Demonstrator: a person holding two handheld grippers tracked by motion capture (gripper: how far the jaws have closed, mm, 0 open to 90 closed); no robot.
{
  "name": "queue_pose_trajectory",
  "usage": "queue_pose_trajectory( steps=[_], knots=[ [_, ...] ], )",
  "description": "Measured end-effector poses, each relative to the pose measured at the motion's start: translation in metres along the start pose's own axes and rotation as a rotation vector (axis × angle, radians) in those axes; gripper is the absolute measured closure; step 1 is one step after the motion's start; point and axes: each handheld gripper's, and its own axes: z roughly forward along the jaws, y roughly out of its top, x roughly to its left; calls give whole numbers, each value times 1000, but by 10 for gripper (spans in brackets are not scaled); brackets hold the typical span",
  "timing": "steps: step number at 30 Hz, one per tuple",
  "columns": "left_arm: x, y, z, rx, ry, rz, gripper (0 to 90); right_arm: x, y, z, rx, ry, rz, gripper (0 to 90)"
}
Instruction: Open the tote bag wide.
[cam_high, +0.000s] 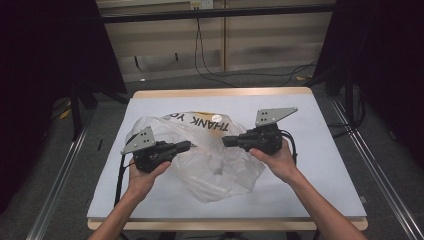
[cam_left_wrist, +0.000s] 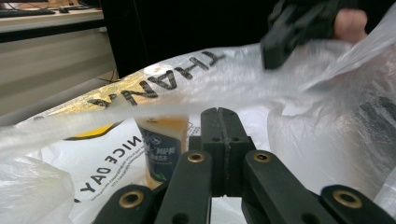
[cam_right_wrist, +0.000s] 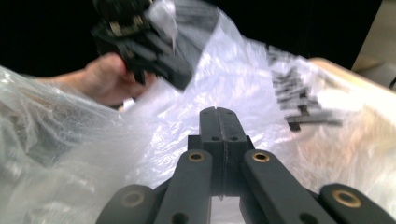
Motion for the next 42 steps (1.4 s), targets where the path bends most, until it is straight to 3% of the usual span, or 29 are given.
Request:
queue_pose_trajectory(
  steps=[6,11,16,21,25,28,30,35,39,42],
  knots=[
    [13,0,13,7,12,-18,900,-20,-23,18,107,-56,15,900],
    [22,-2,19,3,21,-36,900,-37,-25,22,108,-132,9,900],
    [22,-1,20,19,24,-14,900,-56,-19,23,114,-215,10,900],
    [22,-11,25,67,26,-15,900,-71,-22,23,78,-261,41,900],
    [27,-17,31,102,40,-11,900,-87,-28,29,83,-277,75,900],
    [33,-22,35,136,55,1,900,-93,-35,36,116,-271,87,900],
    [39,-28,41,151,68,-25,900,-98,-42,42,151,-282,89,900],
    [53,-45,52,240,78,-42,900,-112,-57,48,158,-288,150,900],
    [62,-59,57,301,101,-59,900,-119,-73,55,205,-293,169,900],
    [66,-68,58,361,115,-49,900,-124,-81,59,229,-294,181,900]
  ],
)
